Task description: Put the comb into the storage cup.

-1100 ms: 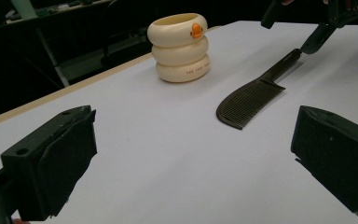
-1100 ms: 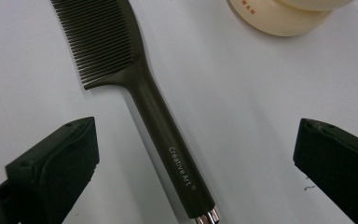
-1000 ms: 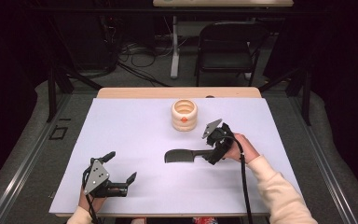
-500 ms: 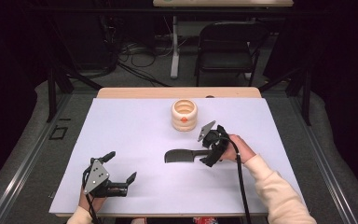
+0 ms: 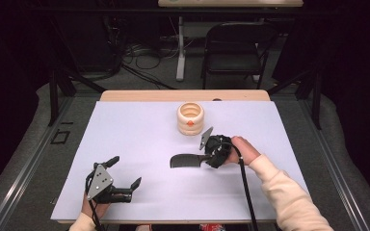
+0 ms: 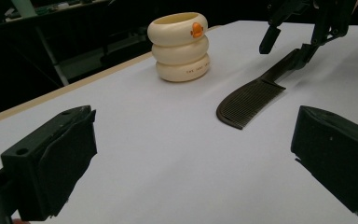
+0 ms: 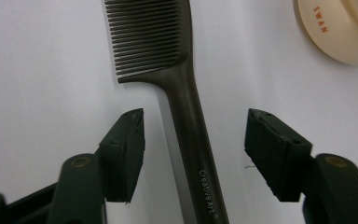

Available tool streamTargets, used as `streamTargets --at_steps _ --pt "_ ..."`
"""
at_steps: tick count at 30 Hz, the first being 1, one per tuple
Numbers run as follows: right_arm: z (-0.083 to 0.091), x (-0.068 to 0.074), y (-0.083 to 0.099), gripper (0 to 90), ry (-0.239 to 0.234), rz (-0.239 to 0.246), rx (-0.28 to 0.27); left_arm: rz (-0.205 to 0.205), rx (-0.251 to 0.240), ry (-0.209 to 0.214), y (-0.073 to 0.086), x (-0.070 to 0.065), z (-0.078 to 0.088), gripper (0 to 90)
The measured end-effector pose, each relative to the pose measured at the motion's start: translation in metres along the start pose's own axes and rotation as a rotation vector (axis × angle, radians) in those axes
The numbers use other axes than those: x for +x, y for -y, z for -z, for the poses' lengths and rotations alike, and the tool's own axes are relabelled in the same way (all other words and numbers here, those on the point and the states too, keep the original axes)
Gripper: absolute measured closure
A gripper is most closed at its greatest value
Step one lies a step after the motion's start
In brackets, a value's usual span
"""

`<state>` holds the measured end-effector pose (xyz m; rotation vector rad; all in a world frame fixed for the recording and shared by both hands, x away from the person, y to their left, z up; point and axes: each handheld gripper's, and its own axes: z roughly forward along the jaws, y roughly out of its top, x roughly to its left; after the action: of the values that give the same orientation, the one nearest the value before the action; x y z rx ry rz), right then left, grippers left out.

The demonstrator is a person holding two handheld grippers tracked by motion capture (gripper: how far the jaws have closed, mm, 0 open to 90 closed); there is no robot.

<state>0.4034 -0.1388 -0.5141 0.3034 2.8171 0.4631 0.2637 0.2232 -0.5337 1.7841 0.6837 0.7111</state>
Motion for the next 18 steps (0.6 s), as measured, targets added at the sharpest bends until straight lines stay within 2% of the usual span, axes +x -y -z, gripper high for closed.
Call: streamTargets --at_steps 6,18 --pt "-0.004 -0.002 -0.011 52.8 -0.027 0.063 0.057 0.002 -0.002 0.002 0.000 0.000 0.000 0.0" --pt "-0.015 -0.003 -0.022 62.7 -0.068 0.110 0.129 0.002 -0.004 0.003 0.000 0.000 0.000 0.1"
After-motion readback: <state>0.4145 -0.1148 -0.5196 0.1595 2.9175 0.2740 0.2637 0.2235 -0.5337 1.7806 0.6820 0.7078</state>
